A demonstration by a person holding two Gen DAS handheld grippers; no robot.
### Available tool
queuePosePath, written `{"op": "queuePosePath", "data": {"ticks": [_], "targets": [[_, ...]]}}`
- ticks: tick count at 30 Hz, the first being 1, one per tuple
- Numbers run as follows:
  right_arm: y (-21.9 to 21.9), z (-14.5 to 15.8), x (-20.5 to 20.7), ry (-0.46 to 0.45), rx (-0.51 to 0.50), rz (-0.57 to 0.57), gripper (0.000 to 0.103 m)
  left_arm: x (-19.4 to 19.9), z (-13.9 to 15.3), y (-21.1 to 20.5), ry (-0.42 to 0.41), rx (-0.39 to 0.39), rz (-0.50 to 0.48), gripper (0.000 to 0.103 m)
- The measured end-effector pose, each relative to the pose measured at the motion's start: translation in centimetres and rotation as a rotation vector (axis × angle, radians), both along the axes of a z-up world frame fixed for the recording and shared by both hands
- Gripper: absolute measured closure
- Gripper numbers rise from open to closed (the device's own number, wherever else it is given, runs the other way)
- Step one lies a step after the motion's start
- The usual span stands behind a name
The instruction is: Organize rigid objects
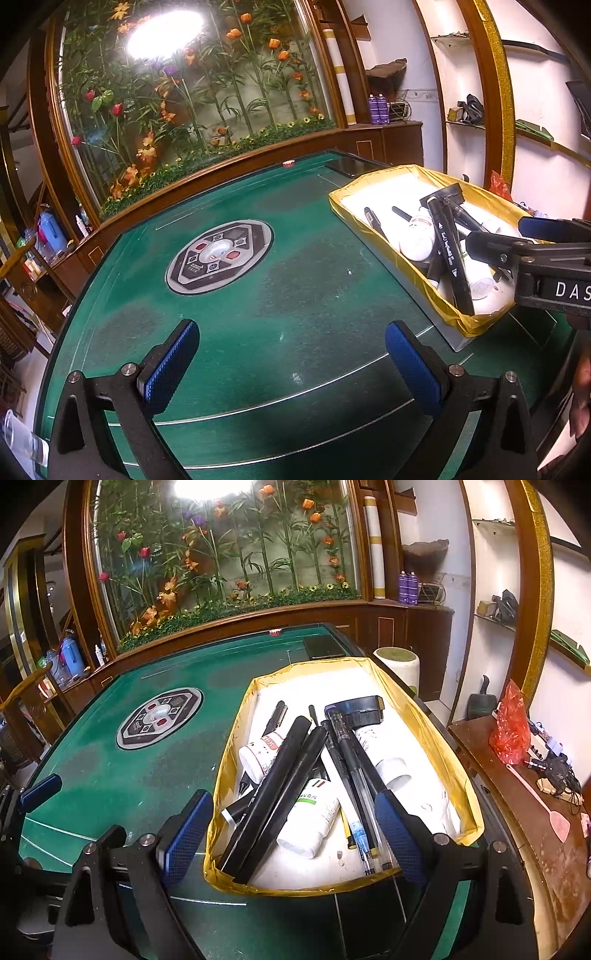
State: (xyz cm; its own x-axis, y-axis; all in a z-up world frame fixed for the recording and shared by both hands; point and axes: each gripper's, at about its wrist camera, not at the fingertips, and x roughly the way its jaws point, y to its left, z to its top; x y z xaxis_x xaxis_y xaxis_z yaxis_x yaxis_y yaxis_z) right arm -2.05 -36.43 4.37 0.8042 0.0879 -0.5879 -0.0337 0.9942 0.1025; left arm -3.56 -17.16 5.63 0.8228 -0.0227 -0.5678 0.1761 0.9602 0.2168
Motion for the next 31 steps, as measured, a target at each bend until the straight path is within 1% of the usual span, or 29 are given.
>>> {"op": "queuePosePath", "data": {"ticks": [12, 20, 25, 31], "targets": [[0.1, -0.1, 0.0, 0.001, 0.0, 0.0, 0.015, 0.0, -0.3, -0.1, -0.013, 0.029, 0.02, 0.001], [0.2, -0.1, -0.1, 0.0, -0.002, 0.002, 0.015, 0.0, -0.2, -0.1, -0.007, 0.036, 0.02, 0.001], [0.3, -0.2, -0.1, 0.002, -0.002, 0.005, 0.015, -0.2, 0.0, 0.1, -0.023, 0.043, 0.033, 0.001], [1.0, 0.0, -0.2, -0.005, -0.012, 0.021, 0.015, 0.3, 0.0, 0.8, 0.002, 0.027, 0.057, 0.001]]}}
